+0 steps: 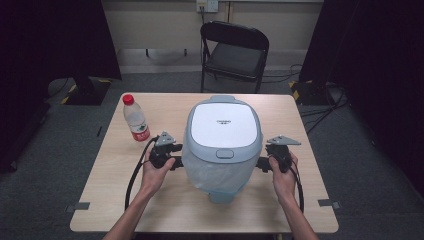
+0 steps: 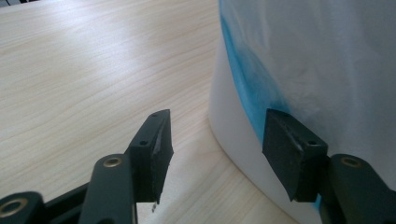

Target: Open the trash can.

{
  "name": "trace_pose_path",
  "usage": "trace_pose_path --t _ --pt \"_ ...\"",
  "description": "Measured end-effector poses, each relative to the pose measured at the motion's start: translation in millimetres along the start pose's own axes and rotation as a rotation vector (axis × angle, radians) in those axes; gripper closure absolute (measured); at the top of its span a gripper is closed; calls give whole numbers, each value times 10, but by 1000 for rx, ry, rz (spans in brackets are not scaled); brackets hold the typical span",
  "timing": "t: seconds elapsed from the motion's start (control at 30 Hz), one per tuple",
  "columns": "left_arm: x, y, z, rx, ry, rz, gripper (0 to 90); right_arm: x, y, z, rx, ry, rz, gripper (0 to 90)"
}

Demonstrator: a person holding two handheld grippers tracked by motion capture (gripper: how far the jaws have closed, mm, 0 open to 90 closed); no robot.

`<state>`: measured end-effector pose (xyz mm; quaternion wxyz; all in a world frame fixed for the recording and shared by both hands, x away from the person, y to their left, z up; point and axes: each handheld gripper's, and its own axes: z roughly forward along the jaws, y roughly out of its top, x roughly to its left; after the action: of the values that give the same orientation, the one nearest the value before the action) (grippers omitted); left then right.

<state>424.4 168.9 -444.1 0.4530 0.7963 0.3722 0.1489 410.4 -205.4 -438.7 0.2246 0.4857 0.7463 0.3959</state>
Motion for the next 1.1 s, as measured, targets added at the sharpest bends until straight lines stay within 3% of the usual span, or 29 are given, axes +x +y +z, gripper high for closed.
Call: trace_pose_path --t 0.23,0.37,0.53,0.57,0.67,0.73,0.83,1.0,1.03,1.1 --pt "114 1 -153 0 4 -38 329 -114 -249 -81 48 5 20 229" --pt "198 4 -297 -33 -34 -56 335 -173 -570 -119 124 3 18 225" --pt "206 108 -432 -62 -59 -46 350 -172 -678 -86 156 2 2 222" --pt "219 181 -514 -83 -53 -30 351 -151 -699 -54 170 -11 -23 185" --pt "237 231 -577 -100 -63 -32 348 -130 -699 -39 172 -5 -32 151" --pt "232 279 -637 -111 -60 -30 345 -107 -718 -28 163 -17 -63 138" --pt "187 345 -744 -151 -70 -21 347 -101 -777 -29 119 -18 -70 123" --pt "114 462 -888 -215 -91 -5 444 -100 -777 -29 120 -18 -68 123" --pt "91 498 -933 -237 -90 8 521 -100 -777 -29 120 -18 -69 123" --pt "54 549 -1006 -286 -101 13 559 -101 -777 -28 120 -18 -69 123"
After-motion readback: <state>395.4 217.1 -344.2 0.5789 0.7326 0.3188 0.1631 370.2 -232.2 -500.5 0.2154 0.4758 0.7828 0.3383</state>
